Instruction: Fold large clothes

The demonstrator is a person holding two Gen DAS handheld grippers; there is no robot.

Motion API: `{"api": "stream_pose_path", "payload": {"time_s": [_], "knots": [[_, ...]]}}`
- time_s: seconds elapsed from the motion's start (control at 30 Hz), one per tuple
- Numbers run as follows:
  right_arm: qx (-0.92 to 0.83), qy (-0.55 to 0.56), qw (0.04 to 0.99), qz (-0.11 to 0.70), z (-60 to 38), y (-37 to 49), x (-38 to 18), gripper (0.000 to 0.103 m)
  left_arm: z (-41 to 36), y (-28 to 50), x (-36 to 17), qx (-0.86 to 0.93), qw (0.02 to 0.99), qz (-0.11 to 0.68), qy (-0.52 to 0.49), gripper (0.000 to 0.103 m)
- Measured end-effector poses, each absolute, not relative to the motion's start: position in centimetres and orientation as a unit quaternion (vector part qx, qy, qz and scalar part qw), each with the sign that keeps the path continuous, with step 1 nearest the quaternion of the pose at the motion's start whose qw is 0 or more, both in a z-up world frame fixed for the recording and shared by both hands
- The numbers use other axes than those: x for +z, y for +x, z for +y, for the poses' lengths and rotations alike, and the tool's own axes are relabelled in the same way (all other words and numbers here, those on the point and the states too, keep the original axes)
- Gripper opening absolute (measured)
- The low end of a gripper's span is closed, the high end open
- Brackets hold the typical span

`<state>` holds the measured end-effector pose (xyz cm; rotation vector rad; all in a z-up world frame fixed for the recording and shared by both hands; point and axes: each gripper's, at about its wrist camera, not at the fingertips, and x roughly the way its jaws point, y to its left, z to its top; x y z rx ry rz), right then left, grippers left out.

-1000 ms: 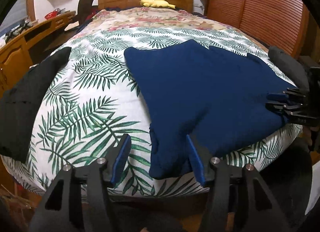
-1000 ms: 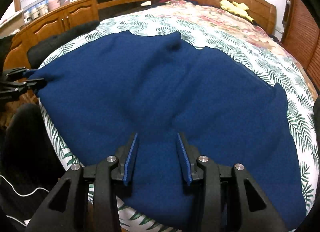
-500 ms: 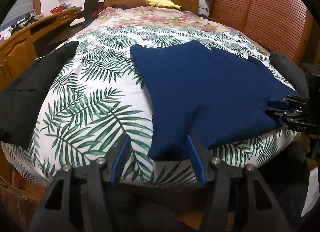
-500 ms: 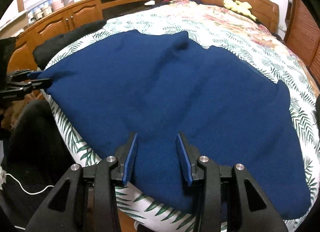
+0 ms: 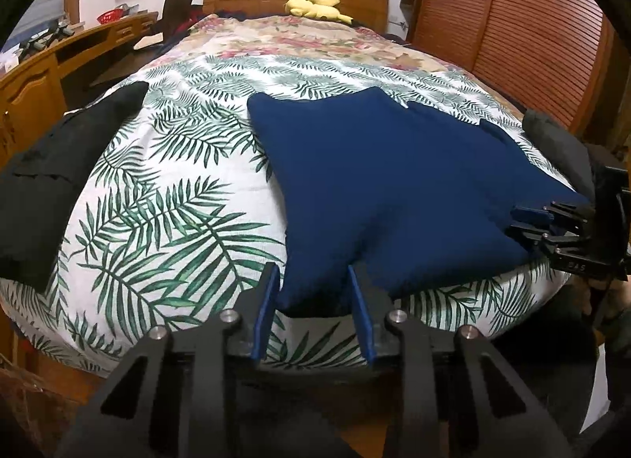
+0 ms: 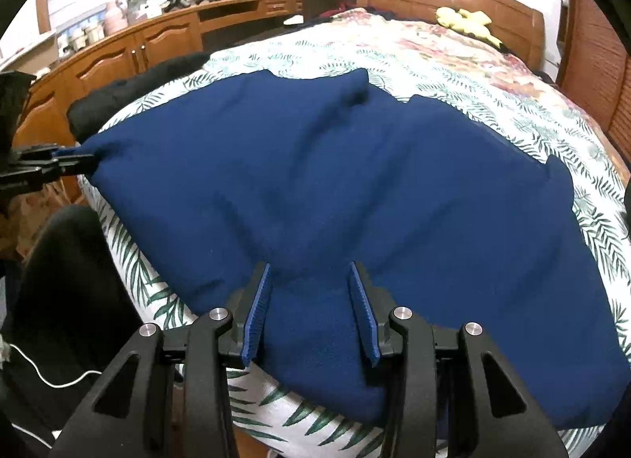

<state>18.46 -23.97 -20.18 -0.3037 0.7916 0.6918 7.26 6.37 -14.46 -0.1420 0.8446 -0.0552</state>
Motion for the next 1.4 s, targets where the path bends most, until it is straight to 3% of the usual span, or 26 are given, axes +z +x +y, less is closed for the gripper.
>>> {"api": "stream_pose_path", "payload": {"time_s": [0.2,0.33,0.43,0.73,1.1,1.4], "knots": [[0.33,-0.144,0.854,0.377,-23.9,18.4,-20.0,0.04,5.8,7.8,-14.9,-0.022,0.905,0.419,-0.07,0.033],[0.333,-0.139,0.853,0.377,-24.3,18.4,-19.8,0.04,4.6,7.9,-13.0,-0.03,0.915,0.399,-0.044,0.015],[0.336,-0.129,0.853,0.378,-24.9,18.3,-19.5,0.04,3.6,8.2,-11.0,-0.035,0.924,0.38,-0.034,0.011],[0.322,-0.104,0.868,0.364,-28.7,17.3,-17.3,0.041,-3.3,12.1,-4.2,-0.09,0.942,0.322,0.019,0.008],[0.255,-0.07,0.898,0.351,-37.5,16.3,-15.1,0.041,-20.4,15.4,0.0,-0.239,0.922,0.286,0.109,0.006],[0.233,-0.058,0.906,0.349,-40.1,15.5,-14.5,0.041,-21.7,17.3,-0.4,-0.251,0.91,0.318,0.091,0.011]]}}
